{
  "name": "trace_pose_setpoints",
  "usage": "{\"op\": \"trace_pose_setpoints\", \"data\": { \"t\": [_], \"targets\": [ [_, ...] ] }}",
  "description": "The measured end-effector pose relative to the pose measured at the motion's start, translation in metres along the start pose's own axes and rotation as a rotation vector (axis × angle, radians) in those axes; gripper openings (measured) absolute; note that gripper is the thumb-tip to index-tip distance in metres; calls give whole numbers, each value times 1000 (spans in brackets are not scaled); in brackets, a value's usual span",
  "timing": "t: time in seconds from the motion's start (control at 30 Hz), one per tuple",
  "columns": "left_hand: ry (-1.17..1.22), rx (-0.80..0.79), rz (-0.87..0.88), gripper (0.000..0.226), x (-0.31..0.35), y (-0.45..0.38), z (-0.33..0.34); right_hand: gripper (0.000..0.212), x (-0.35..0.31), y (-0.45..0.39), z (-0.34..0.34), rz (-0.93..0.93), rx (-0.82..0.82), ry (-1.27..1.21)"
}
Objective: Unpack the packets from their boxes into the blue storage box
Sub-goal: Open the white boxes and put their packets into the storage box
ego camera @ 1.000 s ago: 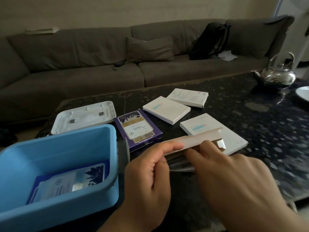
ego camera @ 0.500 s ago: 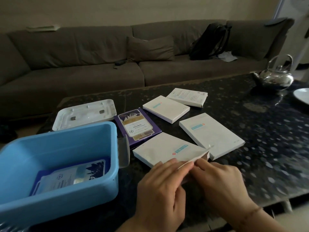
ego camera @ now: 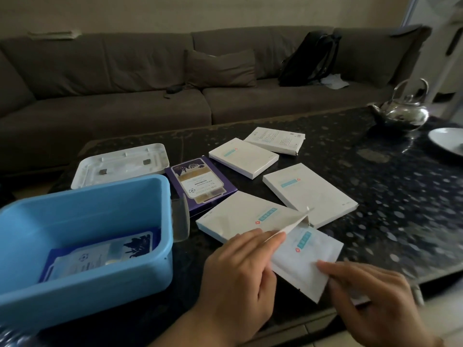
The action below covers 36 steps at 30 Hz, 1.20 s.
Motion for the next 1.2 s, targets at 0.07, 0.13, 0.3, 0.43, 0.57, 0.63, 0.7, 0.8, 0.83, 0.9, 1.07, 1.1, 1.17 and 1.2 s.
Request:
{"op": "trace_pose_setpoints", "data": {
  "t": [0.07,0.13,0.3,0.43,0.57,0.63,0.7,0.8,0.83,0.9,1.07,1.1,1.17,1.2],
  "targets": [
    [-37,-17,25,44,2,2,4,11,22,10,4,507,147,-500],
    [-54,-20,31,44,3,3,7,8,30,21,22,915,245,-910],
    [-57,2,38,44,1,5,9,34,4,15,52,1249,-79,-1330],
    [-56,-4,68,46,-2,7,9,27,7,16,59,1246,-156,-1240],
    [-46,-45,66,42,-3,8,17,31,27,20,33,1234,-26,-1212],
    [-16,-80,61,37,-3,10,25,36,33,22,14,1242,-34,-1217],
    [15,-117,98,33,0,11,32,37,40,21,-9,1228,-104,-1179],
    [214,-118,160,28,16,9,25,35,55,15,-42,1176,-291,-1021],
    [312,-92,132,27,21,5,18,36,57,11,-51,1142,-375,-955],
    [513,-62,-48,30,26,-7,1,47,51,0,-61,1052,-548,-888],
    [1125,-670,-647,63,35,-12,19,23,14,-30,-43,827,-821,-872],
    [1224,-754,-662,52,42,-10,17,20,6,-39,-37,789,-827,-850],
    [1261,-693,-656,32,42,-12,7,28,-3,-59,-28,739,-747,-822],
    [1247,-586,-685,26,37,-14,-1,29,-4,-70,-26,744,-655,-849]
  ]
}}
Point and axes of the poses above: each hand's wrist, its own y-axis away from the middle knuckle, its own z-axis out of the palm, x = y × z, the point moved 7 cm from there along -y, towards the middle knuckle, and after that the axes turned 6 degrees about -x, right-handed, at the moved point
